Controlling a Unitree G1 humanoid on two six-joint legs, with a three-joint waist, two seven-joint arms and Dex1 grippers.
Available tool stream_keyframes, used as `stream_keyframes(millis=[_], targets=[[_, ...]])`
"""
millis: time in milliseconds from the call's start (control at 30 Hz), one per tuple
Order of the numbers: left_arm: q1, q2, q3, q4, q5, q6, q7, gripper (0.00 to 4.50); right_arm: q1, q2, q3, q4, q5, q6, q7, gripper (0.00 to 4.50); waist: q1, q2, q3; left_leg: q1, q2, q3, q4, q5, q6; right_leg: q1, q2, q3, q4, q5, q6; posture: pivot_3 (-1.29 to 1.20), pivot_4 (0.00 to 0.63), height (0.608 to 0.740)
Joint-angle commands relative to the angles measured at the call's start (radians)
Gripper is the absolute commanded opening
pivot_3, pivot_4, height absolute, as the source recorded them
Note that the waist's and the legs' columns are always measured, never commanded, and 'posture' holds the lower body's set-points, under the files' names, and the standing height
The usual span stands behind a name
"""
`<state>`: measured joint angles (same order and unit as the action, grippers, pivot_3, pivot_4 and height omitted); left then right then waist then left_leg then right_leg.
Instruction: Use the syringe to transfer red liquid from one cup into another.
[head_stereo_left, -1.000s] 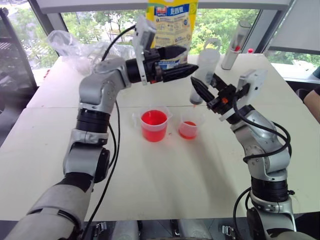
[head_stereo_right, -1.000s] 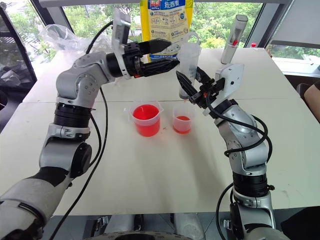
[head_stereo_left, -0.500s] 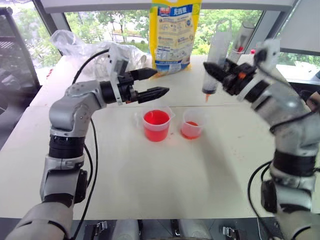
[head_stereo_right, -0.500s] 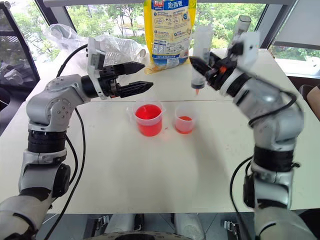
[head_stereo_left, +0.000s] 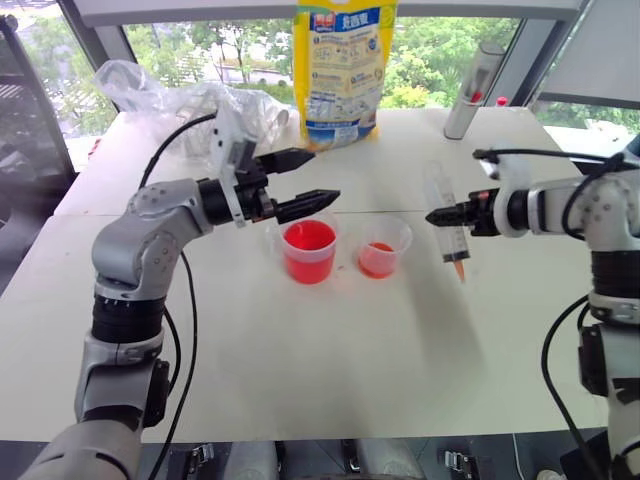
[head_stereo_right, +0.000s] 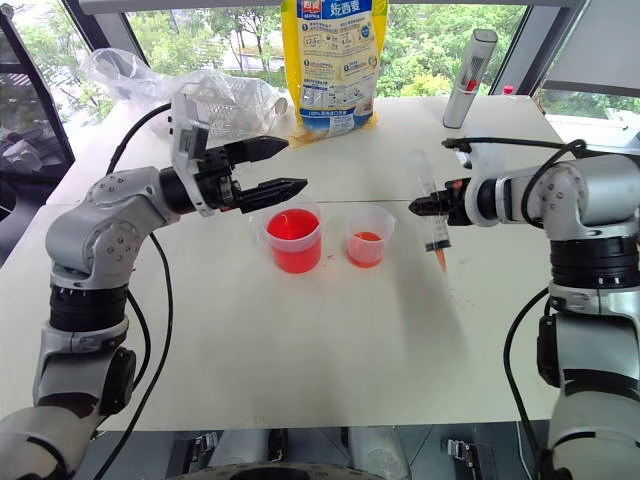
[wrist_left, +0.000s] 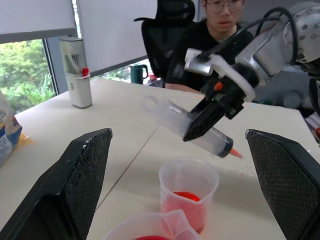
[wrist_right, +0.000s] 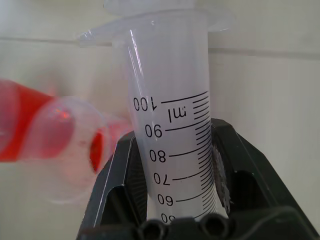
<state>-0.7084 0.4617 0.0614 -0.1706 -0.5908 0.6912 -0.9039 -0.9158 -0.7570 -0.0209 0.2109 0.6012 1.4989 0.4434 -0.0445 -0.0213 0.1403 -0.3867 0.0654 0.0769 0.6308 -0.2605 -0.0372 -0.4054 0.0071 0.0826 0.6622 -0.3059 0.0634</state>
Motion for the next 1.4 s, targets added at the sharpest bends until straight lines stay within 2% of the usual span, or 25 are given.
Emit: stream_keyframes(millis=[33, 267, 467, 500, 733, 833, 933, 1133, 1267, 1400], targets=[[-0.003, 0.018, 0.015, -0.051, -0.023, -0.002, 0.014, 4.38, -0.046, 0.034, -0.046, 0.06, -0.043, 0.044, -0.037, 1.4, 0.001, 0.0, 0.0, 0.0, 0.0, 0.0, 0.0, 0.0, 0.0, -0.001, 0.0, 0.0, 0.0, 0.0, 0.0, 0.0, 0.15, 0.74], [-0.004, 0.042, 0.008, -0.064, -0.03, 0.004, 0.026, 4.38, -0.009, 0.099, -0.043, 0.133, -0.114, 0.07, -0.078, 1.4, -0.001, 0.0, 0.0, -0.001, 0.0, 0.0, 0.0, 0.0, 0.0, -0.001, 0.0, 0.0, 0.0, 0.0, 0.0, 0.0, 0.15, 0.74], [-0.007, 0.065, 0.007, -0.072, -0.048, 0.019, 0.016, 4.5, 0.006, 0.108, -0.054, 0.131, -0.142, 0.06, -0.075, 4.37, 0.0, 0.0, 0.0, -0.001, 0.0, 0.0, -0.001, 0.0, 0.0, -0.001, 0.001, -0.001, 0.0, 0.0, 0.0, 0.0, 0.15, 0.74], [-0.008, 0.07, 0.008, -0.073, -0.055, 0.026, 0.014, 4.5, 0.01, 0.105, -0.055, 0.125, -0.143, 0.057, -0.072, 4.49, -0.001, 0.0, 0.0, -0.001, 0.0, 0.0, -0.001, 0.0, 0.0, -0.001, 0.001, -0.001, 0.0, 0.0, 0.0, 0.0, 0.15, 0.74], [-0.008, 0.097, 0.015, -0.08, -0.085, 0.046, 0.004, 4.5, 0.021, 0.058, -0.039, 0.042, -0.149, 0.028, -0.029, 4.49, -0.001, 0.0, 0.0, -0.001, -0.001, 0.0, 0.0, 0.0, 0.0, -0.001, 0.001, -0.001, 0.0, 0.0, 0.0, 0.0, 0.15, 0.74], [-0.008, 0.116, 0.019, -0.082, -0.097, 0.054, -0.001, 4.5, 0.021, -0.005, -0.005, -0.047, -0.14, -0.02, 0.029, 4.49, 0.0, 0.0, 0.0, -0.001, -0.001, 0.0, -0.001, 0.0, 0.0, -0.001, 0.001, -0.001, 0.0, 0.0, 0.0, 0.0, 0.15, 0.74], [-0.004, 0.148, 0.024, -0.087, -0.102, 0.063, -0.009, 4.5, 0.03, -0.092, 0.032, -0.153, -0.129, -0.122, 0.132, 4.49, -0.001, 0.0, 0.0, -0.001, -0.001, 0.0, -0.001, 0.0, 0.0, -0.001, 0.001, -0.001, -0.001, 0.0, 0.0, 0.0, 0.15, 0.74], [0.056, 0.251, 0.051, -0.123, -0.125, 0.103, -0.037, 4.5, 0.082, -0.273, -0.028, -0.384, 0.017, -0.271, 0.462, 4.49, 0.0, 0.001, 0.0, 0.0, 0.0, -0.001, -0.003, 0.0, 0.0, -0.001, 0.003, -0.002, -0.002, 0.0, 0.0, 0.0, 0.15, 0.74], [0.106, 0.306, 0.078, -0.154, -0.147, 0.121, -0.048, 4.5, 0.246, -0.416, -0.054, -0.526, 0.022, -0.438, 0.635, 4.49, 0.003, -0.001, 0.001, -0.001, 0.001, -0.002, -0.003, 0.0, 0.0, 0.0, 0.002, -0.003, -0.003, 0.0, 0.0, 0.0, 0.15, 0.74], [0.146, 0.346, 0.106, -0.174, -0.174, 0.136, -0.056, 4.5, 0.369, -0.479, -0.11, -0.585, 0.027, -0.532, 0.715, 4.49, 0.0, -0.001, 0.001, 0.0, 0.001, -0.001, -0.002, 0.0, 0.0, 0.002, -0.001, -0.004, -0.006, 0.0, 0.0, 0.0, 0.15, 0.74]])
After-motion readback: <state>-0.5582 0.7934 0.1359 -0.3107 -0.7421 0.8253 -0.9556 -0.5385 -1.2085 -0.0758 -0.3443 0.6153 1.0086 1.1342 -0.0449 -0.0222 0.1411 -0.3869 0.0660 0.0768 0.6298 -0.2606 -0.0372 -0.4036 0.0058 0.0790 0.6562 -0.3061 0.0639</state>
